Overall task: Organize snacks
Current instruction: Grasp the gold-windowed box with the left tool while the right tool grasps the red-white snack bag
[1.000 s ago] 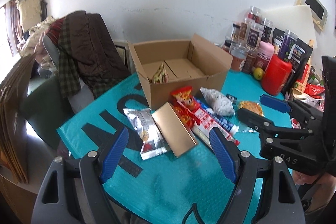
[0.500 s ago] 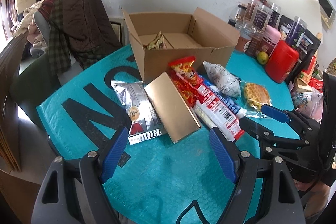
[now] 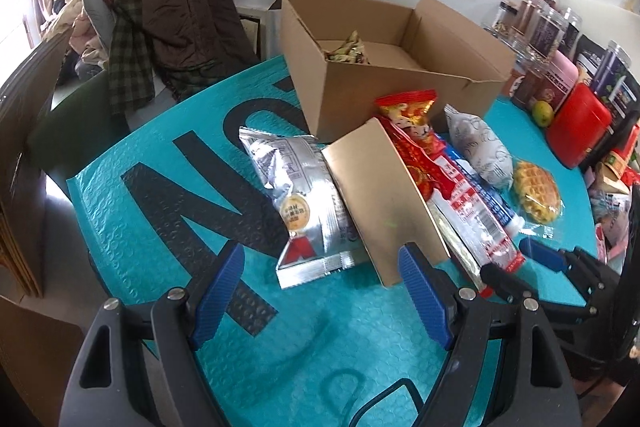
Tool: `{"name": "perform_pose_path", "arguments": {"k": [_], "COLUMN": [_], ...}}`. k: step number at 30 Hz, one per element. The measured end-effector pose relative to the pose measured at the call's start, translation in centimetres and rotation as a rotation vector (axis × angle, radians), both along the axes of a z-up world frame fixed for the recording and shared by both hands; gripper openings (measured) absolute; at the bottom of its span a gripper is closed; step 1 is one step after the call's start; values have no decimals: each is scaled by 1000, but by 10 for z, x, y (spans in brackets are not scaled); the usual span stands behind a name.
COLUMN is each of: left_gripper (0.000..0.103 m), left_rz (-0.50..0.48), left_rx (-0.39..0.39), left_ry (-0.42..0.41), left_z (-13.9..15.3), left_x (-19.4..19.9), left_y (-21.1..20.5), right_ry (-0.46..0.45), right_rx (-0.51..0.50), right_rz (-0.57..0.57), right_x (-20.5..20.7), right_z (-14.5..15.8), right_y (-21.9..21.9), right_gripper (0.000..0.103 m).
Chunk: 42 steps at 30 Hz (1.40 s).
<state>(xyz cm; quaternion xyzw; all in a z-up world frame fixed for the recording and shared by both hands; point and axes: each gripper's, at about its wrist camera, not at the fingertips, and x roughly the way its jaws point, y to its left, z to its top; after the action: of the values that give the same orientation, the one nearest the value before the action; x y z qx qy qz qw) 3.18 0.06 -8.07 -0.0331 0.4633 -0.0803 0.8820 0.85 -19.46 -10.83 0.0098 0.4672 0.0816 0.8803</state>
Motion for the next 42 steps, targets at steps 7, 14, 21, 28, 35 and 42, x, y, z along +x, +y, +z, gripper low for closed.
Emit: {"name": "perform_pose_path", "arguments": {"k": [7,14,21,28,35,42], "left_gripper": [80,80,80,80,70,50], "left_rz": [-7,-38,-111,-115,-115,-69], "left_rx": [-12,-47,-45,-29,26,17], "left_ry": [-1,2,-21,-26,-5,51], "left_z": [1,3,5,0,-13,-27], "left_x": [6,10,12,17,27,36], "left_y": [-1,-10,-37,-48,-57,-40], "right_ry": [19,-11,-43,-57,-60,-38], "right_rx": [30,82,118,82,59,24], "right_rz": [14,18,35,0,3,46], "right_x": [7,6,-4,-22,-32,-21], "right_z": [-10,-1,13,23,23,7], "right_y": [3,-6,-8,-23,-27,-15], "right_gripper": [69,30,12,9,9,12]}}
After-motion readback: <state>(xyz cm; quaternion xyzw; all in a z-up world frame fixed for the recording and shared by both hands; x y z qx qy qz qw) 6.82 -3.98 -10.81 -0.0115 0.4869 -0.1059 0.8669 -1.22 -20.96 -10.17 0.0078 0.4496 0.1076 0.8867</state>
